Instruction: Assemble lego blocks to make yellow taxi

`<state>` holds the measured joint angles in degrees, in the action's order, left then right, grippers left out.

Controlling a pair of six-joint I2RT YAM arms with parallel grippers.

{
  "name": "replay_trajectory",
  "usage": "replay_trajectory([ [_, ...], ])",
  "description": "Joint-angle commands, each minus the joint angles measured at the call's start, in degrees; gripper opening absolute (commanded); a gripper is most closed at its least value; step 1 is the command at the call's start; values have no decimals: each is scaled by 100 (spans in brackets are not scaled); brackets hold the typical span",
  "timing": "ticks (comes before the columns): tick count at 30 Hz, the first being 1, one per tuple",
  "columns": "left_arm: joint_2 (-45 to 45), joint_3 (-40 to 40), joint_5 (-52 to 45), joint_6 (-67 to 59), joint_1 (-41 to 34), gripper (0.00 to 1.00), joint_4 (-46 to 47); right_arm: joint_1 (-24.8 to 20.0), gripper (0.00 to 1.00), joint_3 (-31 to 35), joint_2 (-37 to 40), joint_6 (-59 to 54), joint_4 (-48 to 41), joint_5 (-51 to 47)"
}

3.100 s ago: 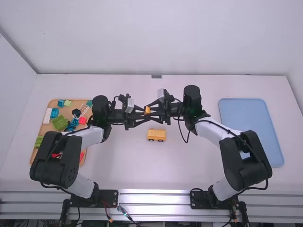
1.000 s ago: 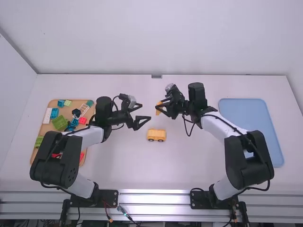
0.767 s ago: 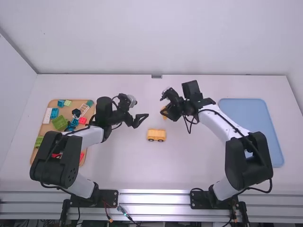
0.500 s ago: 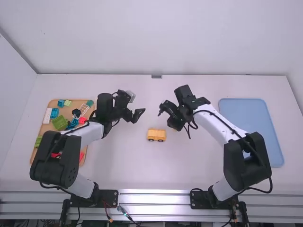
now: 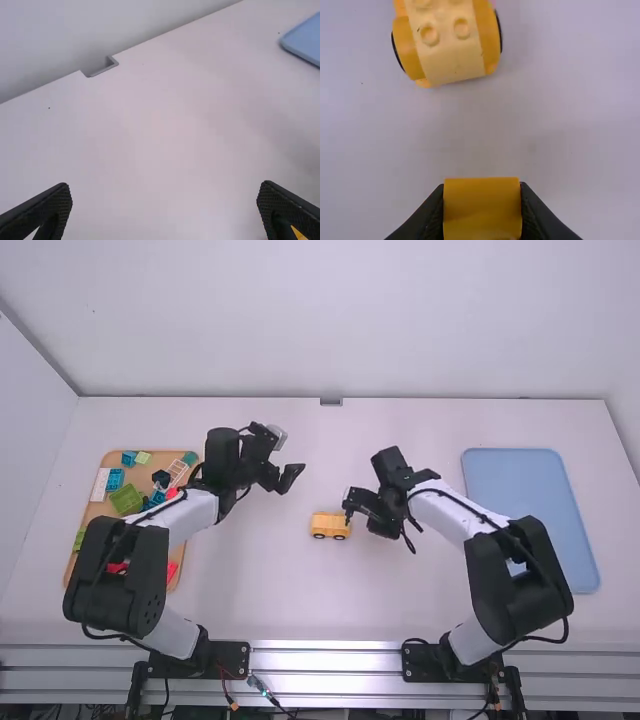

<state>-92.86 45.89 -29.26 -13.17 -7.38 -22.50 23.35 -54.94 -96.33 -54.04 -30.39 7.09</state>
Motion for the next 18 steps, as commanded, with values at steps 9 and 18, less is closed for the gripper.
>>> replay_trajectory([
  [9, 107, 81, 20, -22, 26, 99, 9, -155, 14, -162, -378, -46, 247, 11],
  [18, 107, 81, 42, -26, 26, 99, 144, -157, 11, -1252, -1202, -455, -1058, 326],
])
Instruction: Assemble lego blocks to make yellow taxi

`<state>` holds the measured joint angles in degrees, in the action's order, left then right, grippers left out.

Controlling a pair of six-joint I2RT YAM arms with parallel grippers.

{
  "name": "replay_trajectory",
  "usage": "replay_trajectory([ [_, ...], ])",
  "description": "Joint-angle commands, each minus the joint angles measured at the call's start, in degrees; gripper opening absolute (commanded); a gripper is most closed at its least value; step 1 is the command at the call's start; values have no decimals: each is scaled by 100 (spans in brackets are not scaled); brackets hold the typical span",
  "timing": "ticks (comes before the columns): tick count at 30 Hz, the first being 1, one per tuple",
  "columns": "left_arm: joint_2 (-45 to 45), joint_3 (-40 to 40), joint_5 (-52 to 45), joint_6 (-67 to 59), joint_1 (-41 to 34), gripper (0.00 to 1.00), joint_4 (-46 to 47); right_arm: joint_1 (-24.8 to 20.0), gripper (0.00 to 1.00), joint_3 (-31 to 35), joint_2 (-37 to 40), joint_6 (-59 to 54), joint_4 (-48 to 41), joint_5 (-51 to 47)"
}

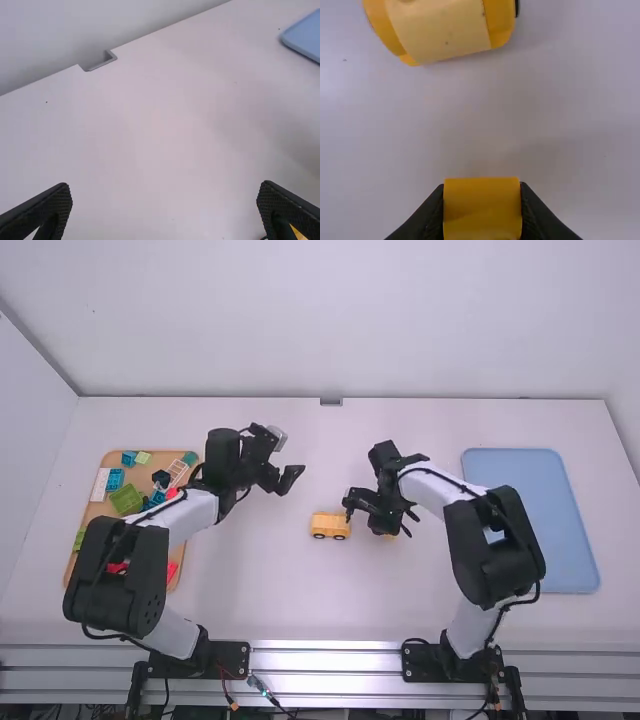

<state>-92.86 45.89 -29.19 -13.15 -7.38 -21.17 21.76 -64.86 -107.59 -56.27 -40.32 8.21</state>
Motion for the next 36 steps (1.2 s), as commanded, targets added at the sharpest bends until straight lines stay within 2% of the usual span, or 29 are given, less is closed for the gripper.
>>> replay_trajectory([
  [1, 107, 81, 35, -52, 26, 99, 22, 4, 15, -262, -76, -227, 0, 249],
  [4, 105, 81, 35, -83, 24, 99, 15, 59, 21, -256, -76, 0, 271, 245],
  [10, 105, 83, 35, -85, 26, 99, 44, 260, 22, -105, -76, -96, 409, 166],
  [18, 105, 83, 35, -85, 26, 99, 109, 262, 24, 275, -76, 26, 817, 33],
  [24, 105, 83, 35, -85, 26, 99, 103, 315, 33, 275, -76, 72, 844, -57],
  [30, 105, 81, 35, -83, 26, 99, 129, 330, 48, 275, -76, 72, 863, -52],
  [32, 105, 81, 35, -83, 26, 99, 153, 348, 56, 256, -76, 72, 857, -33],
  [34, 105, 81, 33, -83, 24, 99, 188, 369, 81, 203, -74, 72, 861, 55],
  [36, 105, 81, 33, -76, 24, 99, 195, 369, 96, 114, -63, 83, 857, 131],
])
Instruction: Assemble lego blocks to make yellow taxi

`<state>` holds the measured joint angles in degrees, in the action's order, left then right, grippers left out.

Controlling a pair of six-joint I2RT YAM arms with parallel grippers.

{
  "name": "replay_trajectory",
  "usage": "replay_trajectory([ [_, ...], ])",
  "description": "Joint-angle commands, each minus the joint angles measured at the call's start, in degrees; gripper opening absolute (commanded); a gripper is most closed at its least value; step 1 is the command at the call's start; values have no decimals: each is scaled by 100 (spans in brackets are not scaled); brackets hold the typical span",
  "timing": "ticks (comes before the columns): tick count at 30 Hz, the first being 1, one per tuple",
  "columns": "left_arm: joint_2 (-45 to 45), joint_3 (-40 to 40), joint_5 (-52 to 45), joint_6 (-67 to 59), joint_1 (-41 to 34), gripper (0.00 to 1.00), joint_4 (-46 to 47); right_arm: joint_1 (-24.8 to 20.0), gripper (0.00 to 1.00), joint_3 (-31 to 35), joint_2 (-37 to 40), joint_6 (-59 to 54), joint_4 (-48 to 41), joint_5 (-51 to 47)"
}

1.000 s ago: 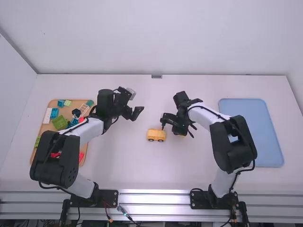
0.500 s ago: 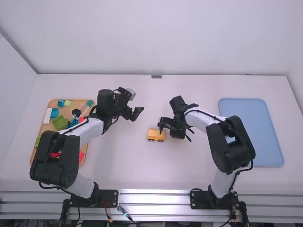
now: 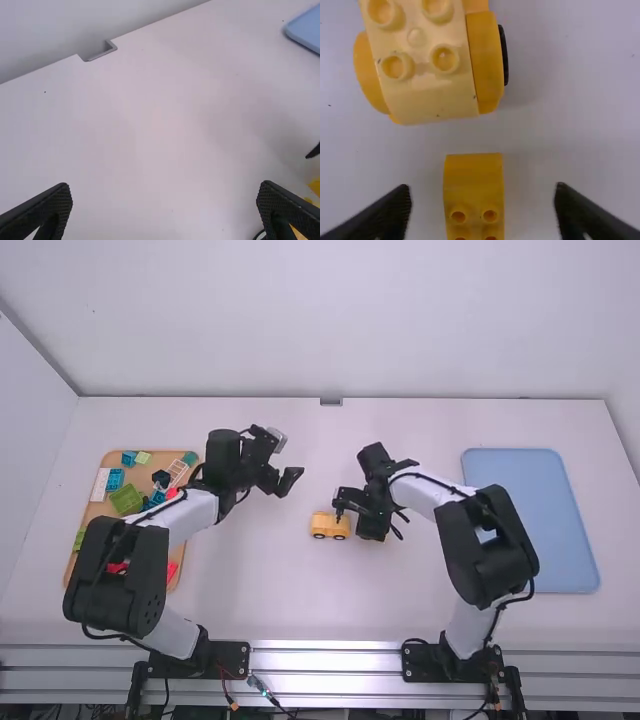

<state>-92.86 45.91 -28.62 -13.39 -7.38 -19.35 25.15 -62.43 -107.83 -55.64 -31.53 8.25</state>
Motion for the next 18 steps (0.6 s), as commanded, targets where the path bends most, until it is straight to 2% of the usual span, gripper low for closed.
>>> replay_trajectory([
  [1, 105, 79, -24, -11, 24, 99, 15, 31, 99, -197, 4, 31, -66, 190],
  [6, 105, 74, -92, 2, 26, 99, 136, -57, 99, -328, 452, 37, -210, 671],
  [10, 105, 74, -101, -68, 24, 99, 297, -442, 99, -203, 968, -26, -210, 1598],
  [14, 105, 74, -1084, -1209, 26, 99, 470, -901, 99, 289, 1443, -433, 59, 2498],
  [15, 105, 74, -1401, -1663, 26, 99, 557, -1084, 99, 560, 1537, -492, 404, 2863],
  [18, 105, 74, -1722, -2339, 26, 99, 752, -1311, 99, 1047, 1596, -420, 1126, 3163],
])
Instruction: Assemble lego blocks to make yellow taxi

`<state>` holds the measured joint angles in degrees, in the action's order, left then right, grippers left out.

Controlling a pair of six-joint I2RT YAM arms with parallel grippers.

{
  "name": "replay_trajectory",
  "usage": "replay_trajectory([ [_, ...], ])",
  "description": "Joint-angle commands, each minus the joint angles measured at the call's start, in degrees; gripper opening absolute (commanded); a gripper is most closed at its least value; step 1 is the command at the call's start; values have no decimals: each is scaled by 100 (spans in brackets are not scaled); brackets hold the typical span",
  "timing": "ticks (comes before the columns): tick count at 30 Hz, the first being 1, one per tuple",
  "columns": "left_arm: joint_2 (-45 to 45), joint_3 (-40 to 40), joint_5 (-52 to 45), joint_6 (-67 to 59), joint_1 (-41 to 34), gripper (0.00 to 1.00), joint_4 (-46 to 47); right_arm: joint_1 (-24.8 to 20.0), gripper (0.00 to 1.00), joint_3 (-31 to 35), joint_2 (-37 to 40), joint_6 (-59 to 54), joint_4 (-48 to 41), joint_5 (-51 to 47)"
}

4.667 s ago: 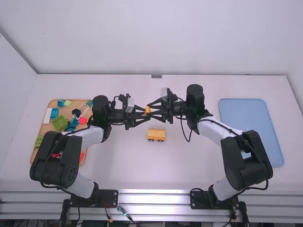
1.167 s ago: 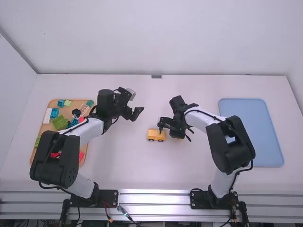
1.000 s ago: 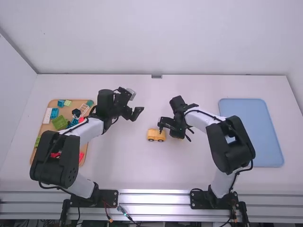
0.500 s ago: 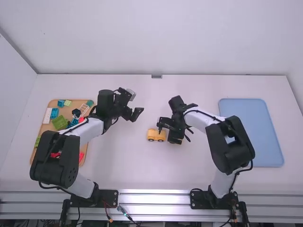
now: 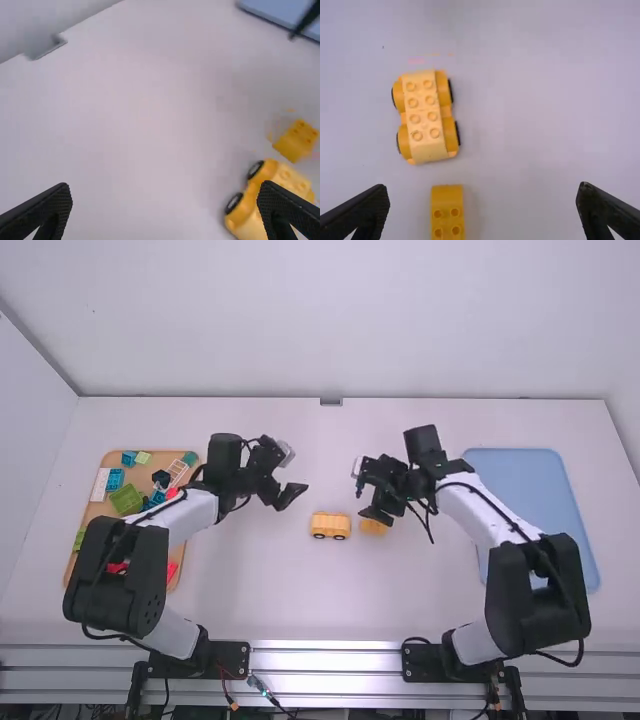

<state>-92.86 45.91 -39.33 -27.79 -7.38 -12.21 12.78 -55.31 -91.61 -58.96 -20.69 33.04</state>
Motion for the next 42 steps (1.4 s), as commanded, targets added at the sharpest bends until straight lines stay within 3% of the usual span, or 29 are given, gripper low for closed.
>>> replay_trajectory([
  [1, 105, 74, -925, -1429, 24, 99, 227, -173, 99, 678, -26, 66, 586, 758],
  [6, -61, 74, -1974, -2868, 20, 99, 643, -407, 99, 1545, -201, 511, 2159, 1366],
  [8, -216, 74, -2186, -3010, 17, 99, 619, -490, 99, 1692, -282, 411, 2345, 1644],
  [17, -1088, 74, -2612, -3161, -87, 99, 140, -883, 99, 1519, -1099, -190, 2216, 2061],
  [20, -1287, 74, -2618, -2852, -127, 99, -76, -997, 98, 1342, -1493, -955, 1912, 2297],
  [28, -1322, 74, -2789, -2859, -122, 99, -44, -1062, 85, 1333, -1958, -1189, 2157, 2098],
  [33, -1322, 74, -2905, -2859, -107, 99, -72, -1058, 62, 1322, -2240, -944, 2514, 2109],
  [42, -1322, 74, -2859, -2863, -138, 99, -28, -1060, 34, 1325, -2277, -940, 2500, 2100],
])
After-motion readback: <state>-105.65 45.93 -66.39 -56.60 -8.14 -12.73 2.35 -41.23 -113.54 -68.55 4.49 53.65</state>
